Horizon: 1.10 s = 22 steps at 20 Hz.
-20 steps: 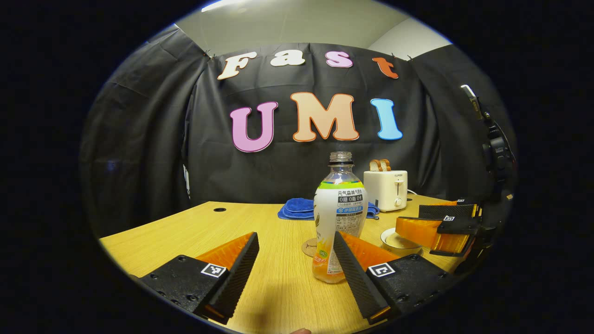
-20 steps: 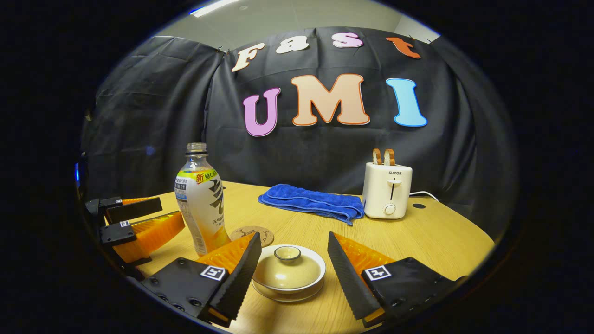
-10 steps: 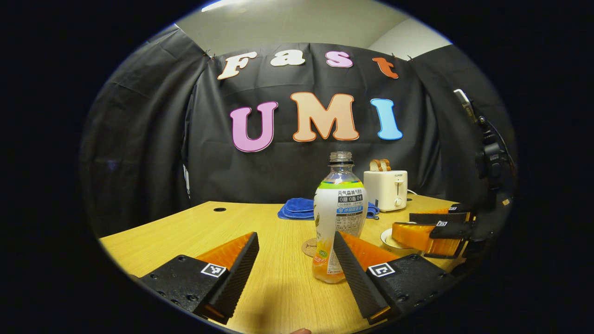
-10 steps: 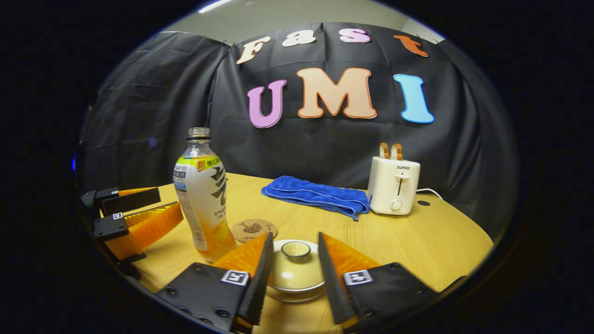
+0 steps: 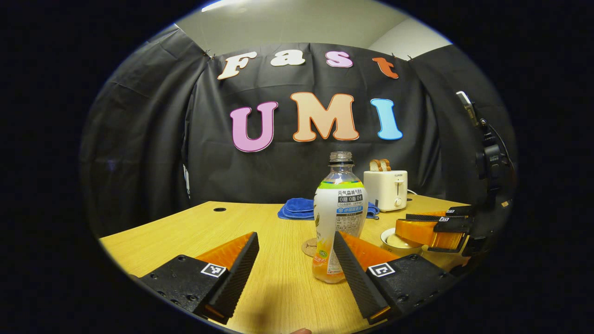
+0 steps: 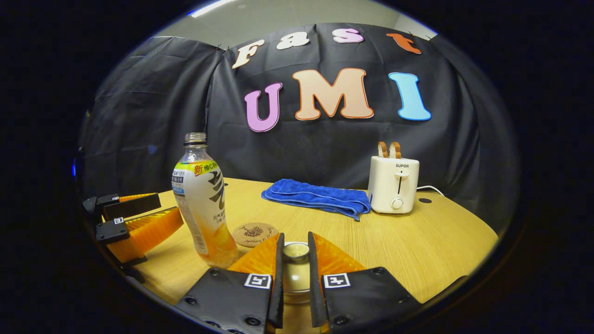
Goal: Open the teacup lid with one hand, grasp the water bottle and pour water into the teacup with the other hand; after pouring, place the water bottle on the coaster and then close the teacup lid.
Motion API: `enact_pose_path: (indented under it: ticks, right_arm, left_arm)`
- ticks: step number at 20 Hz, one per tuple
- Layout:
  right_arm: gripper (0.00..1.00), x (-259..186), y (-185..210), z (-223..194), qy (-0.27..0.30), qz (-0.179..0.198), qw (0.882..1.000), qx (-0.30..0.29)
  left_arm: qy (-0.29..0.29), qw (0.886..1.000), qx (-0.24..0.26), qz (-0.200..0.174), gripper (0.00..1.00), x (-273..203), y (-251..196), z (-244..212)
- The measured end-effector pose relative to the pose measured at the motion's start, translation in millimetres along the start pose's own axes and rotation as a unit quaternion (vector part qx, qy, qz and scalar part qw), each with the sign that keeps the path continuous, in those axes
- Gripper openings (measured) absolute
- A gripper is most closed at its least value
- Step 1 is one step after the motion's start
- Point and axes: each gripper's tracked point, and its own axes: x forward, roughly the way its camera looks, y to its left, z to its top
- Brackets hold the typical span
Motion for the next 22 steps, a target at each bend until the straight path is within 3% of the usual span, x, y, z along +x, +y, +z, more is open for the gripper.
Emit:
enact_pose_path:
  ticks: [8,22]
  right_arm:
    - [0.27,-11.2,3.4,15.5,-0.026,0.011,1.000,0.010]
    - [0.26,-52.1,-35.1,46.5,-0.061,-0.015,0.997,0.043]
  left_arm:
    - [-0.001,1.000,0.001,-0.008,0.94,0.3,-3.1,0.7]
    - [0.001,0.993,-0.002,-0.116,0.94,1.8,-52.3,-0.3]
